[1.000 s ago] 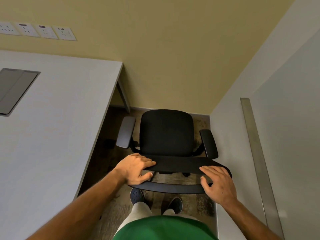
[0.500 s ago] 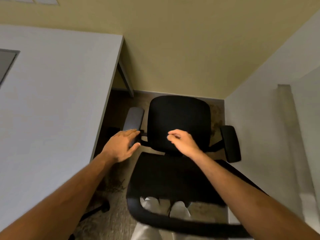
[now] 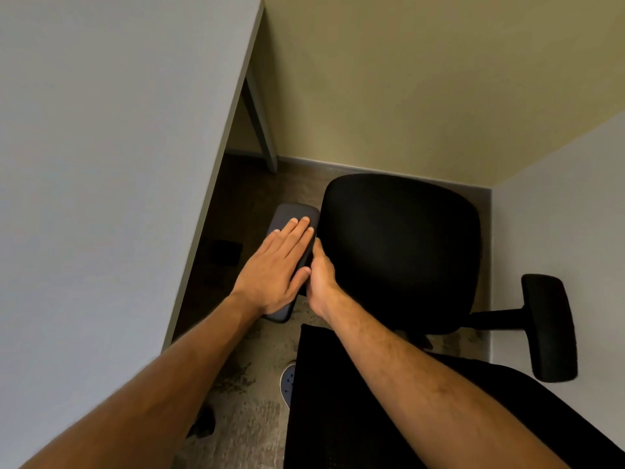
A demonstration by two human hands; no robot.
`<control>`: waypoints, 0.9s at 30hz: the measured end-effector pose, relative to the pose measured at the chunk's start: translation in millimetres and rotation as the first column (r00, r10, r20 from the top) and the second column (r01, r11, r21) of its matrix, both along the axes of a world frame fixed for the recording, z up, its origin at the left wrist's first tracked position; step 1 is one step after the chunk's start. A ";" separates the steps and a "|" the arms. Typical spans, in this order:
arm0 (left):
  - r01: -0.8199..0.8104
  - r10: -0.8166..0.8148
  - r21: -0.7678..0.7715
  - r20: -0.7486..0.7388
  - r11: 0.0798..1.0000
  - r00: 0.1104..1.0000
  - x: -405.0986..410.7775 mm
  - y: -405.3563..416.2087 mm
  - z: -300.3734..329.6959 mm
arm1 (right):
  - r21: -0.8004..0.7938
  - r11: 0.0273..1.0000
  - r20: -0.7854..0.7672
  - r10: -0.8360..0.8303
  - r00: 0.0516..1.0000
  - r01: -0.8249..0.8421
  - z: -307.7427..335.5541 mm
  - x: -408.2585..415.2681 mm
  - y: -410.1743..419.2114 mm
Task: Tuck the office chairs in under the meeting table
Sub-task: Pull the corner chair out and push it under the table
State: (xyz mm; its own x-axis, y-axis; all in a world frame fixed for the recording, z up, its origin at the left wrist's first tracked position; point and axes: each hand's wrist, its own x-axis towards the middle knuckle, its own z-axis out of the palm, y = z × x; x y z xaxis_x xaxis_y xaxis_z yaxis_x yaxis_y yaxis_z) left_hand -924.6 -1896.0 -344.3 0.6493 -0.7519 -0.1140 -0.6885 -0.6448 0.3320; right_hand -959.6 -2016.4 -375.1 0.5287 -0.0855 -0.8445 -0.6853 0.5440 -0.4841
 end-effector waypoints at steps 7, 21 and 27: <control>-0.014 0.014 0.007 -0.016 1.000 1.000 -5.5 1.8 -8.1 | -0.067 0.998 -0.093 -0.002 0.996 -0.005 -7.5 12.1 -4.5; 0.000 0.038 0.243 -0.149 0.970 0.988 -26.5 6.3 -45.0 | -0.232 0.857 -0.118 0.444 0.888 -0.459 3.8 -14.2 -43.1; 0.171 -0.118 0.273 -0.202 0.947 0.972 -55.4 -18.0 94.5 | -0.683 0.352 -0.274 0.689 0.671 -0.640 162.3 -112.0 -170.4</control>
State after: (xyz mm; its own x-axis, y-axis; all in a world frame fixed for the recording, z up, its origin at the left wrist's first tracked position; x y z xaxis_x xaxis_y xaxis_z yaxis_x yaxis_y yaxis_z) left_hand -980.0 -1913.9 -249.9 0.4844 -0.7541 -0.4435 -0.7270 -0.6290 0.2754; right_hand -1071.6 -2186.8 -212.8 0.7254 -0.2010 -0.6583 -0.6272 -0.5872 -0.5117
